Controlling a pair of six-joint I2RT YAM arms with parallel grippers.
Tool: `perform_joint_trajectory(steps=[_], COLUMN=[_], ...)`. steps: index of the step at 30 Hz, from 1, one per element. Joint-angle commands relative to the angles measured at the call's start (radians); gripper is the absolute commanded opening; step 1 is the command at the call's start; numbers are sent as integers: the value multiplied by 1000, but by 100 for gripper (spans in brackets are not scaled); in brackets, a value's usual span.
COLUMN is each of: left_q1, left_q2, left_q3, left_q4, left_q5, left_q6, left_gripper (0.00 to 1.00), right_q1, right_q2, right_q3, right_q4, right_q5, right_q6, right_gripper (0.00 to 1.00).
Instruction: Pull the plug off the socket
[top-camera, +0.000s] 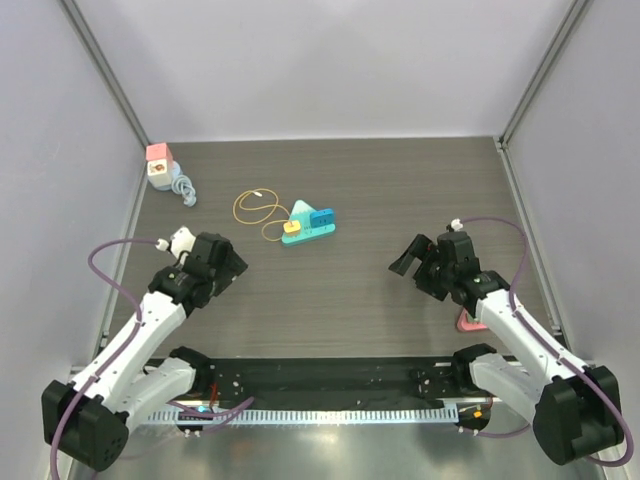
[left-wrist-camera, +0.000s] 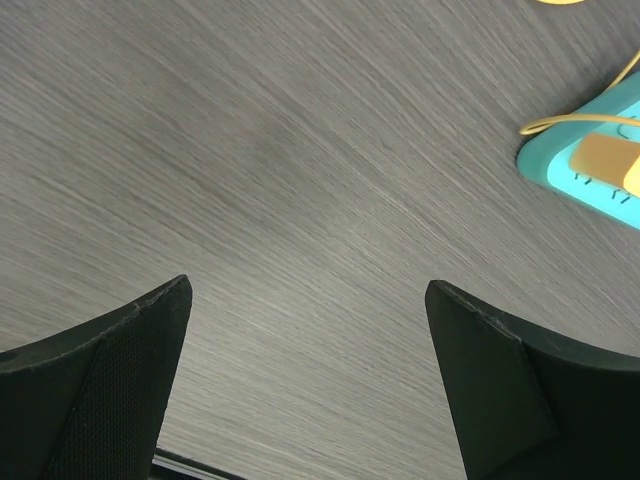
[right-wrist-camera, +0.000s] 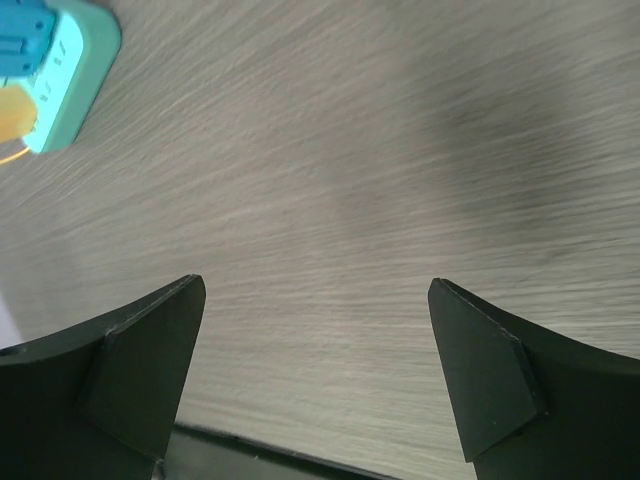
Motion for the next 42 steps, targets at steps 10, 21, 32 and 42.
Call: perform_joint_trajectory(steps=[10, 21, 32, 42], left_q1=[13, -343, -578, -610], left_q2=[133, 772, 1354, 1365], left_q3=[-101, 246, 889, 909], left_q4=[610, 1159, 1223, 1159], left_q5=[573, 737, 967, 943], left_q6=[84, 106, 126, 370], left_gripper=[100, 98, 96, 97], right_q1=[-117, -383, -634, -820], right_q2=[63, 155, 156, 158], right_q3=[253, 498, 525, 419], right_q4=[-247, -405, -477, -454], right_q5=[168, 158, 283, 328], right_q6=[-152, -240, -232, -156], right_gripper=[99, 98, 98, 98])
